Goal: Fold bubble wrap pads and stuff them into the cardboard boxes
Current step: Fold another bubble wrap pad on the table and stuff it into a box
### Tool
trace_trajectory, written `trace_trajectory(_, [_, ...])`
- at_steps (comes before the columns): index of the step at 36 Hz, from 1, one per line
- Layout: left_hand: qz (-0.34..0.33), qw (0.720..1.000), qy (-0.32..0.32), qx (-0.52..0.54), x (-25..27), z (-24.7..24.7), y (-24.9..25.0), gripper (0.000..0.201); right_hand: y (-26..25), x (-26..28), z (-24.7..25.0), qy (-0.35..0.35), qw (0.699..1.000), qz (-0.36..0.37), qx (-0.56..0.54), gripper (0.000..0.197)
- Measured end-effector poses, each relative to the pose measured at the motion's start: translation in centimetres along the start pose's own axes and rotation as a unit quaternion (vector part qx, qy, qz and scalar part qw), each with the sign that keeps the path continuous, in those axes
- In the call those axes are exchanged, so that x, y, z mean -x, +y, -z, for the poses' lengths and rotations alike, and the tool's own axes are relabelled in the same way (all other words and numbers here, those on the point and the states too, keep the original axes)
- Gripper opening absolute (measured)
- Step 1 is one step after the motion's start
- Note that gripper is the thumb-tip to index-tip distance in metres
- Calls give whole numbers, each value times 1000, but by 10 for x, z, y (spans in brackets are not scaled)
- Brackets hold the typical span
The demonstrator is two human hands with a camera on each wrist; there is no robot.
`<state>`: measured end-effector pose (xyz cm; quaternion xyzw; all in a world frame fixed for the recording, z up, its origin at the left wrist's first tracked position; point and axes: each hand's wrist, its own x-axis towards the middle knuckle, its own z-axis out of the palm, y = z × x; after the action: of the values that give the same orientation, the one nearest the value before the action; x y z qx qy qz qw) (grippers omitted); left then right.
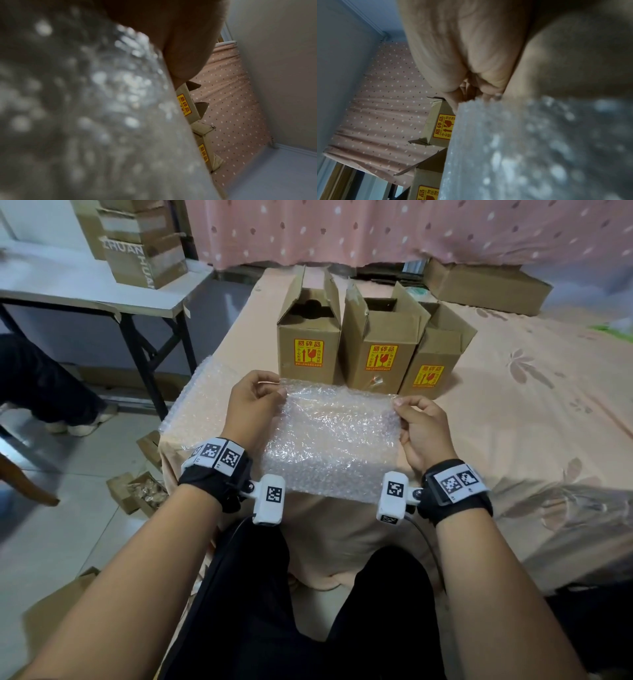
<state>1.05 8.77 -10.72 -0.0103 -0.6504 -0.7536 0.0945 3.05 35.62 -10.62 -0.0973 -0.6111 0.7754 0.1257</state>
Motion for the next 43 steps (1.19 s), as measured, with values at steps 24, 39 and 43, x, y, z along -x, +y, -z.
trace_trajectory(24, [-241,885,-124,-378,11,-12,9,10,3,-18,-15,58,973,0,224,16])
trace_trajectory(39, [-237,848,-110,-461,12,-5,13,19,0,-19,-16,55,971,8,234,20])
trace_trajectory(43, [-261,762,-143,-575,17,-10,8,38,-7,-13,-20,75,960,43,266,29])
